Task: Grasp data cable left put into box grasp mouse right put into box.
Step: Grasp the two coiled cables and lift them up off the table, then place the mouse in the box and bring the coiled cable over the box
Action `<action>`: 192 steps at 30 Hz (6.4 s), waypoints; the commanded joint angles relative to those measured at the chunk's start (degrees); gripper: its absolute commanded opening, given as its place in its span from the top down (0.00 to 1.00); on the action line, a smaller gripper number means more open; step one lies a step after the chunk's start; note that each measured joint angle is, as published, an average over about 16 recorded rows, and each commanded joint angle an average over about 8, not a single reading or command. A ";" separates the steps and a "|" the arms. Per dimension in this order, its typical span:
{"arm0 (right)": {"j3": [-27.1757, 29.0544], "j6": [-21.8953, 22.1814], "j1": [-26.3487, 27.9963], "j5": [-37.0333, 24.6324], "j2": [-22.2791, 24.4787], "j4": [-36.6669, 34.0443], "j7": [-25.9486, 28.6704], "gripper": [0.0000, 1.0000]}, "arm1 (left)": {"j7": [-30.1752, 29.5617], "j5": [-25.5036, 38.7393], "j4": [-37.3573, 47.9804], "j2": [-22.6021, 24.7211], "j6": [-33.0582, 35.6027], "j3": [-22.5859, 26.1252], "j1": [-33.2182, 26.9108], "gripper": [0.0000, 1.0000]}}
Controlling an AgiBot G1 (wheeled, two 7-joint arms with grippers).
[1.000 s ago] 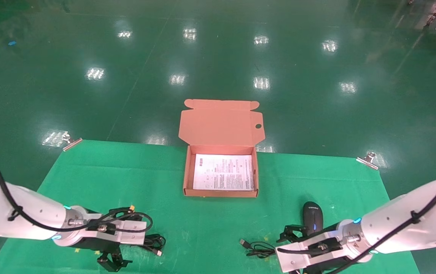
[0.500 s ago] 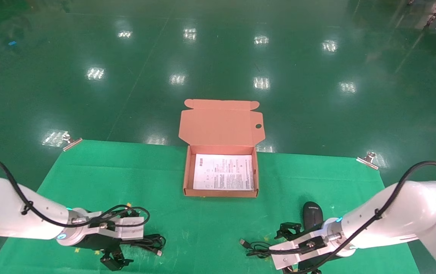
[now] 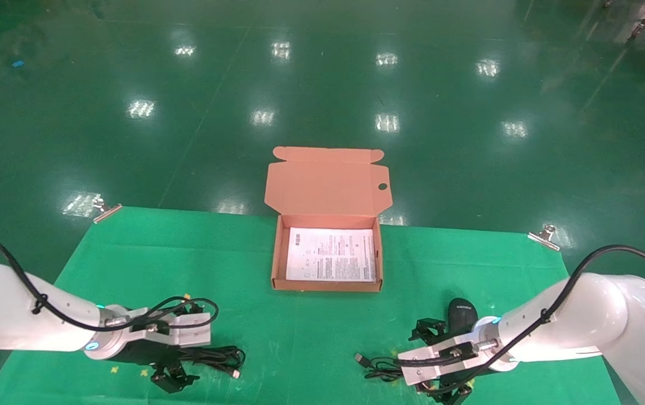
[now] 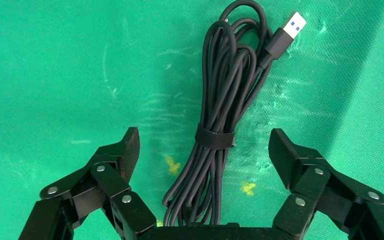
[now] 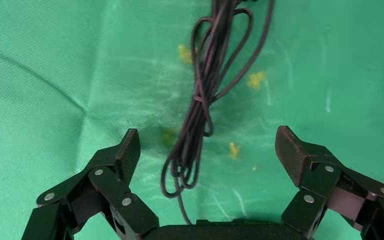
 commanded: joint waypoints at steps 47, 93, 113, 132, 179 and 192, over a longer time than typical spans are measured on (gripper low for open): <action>1.57 -1.99 2.11 1.59 3.46 4.05 2.38 1.00 | 1.00 -1.06 -4.81 -2.28 2.42 -0.33 -0.34 1.00; 14.63 12.83 27.12 11.76 -8.84 -7.47 -5.67 1.00 | -5.02 10.43 -13.74 3.49 -17.22 -4.91 -15.33 1.00; 13.99 13.79 22.97 12.50 -10.72 -10.29 -7.08 1.00 | -11.01 16.82 -13.96 3.00 -15.02 -3.11 -12.37 1.00; 4.12 18.11 16.96 20.69 -13.05 -8.94 -5.00 1.00 | -25.68 30.71 -24.57 -1.29 -4.79 -1.35 -9.12 1.00; -17.18 25.66 12.78 38.38 -9.96 -12.66 7.61 0.00 | -25.73 30.58 -25.66 0.63 -5.83 -0.61 -7.32 1.00; -19.30 23.75 16.09 34.22 6.89 2.43 11.42 0.00 | -9.91 18.31 -7.48 14.12 -21.49 2.06 -5.88 1.00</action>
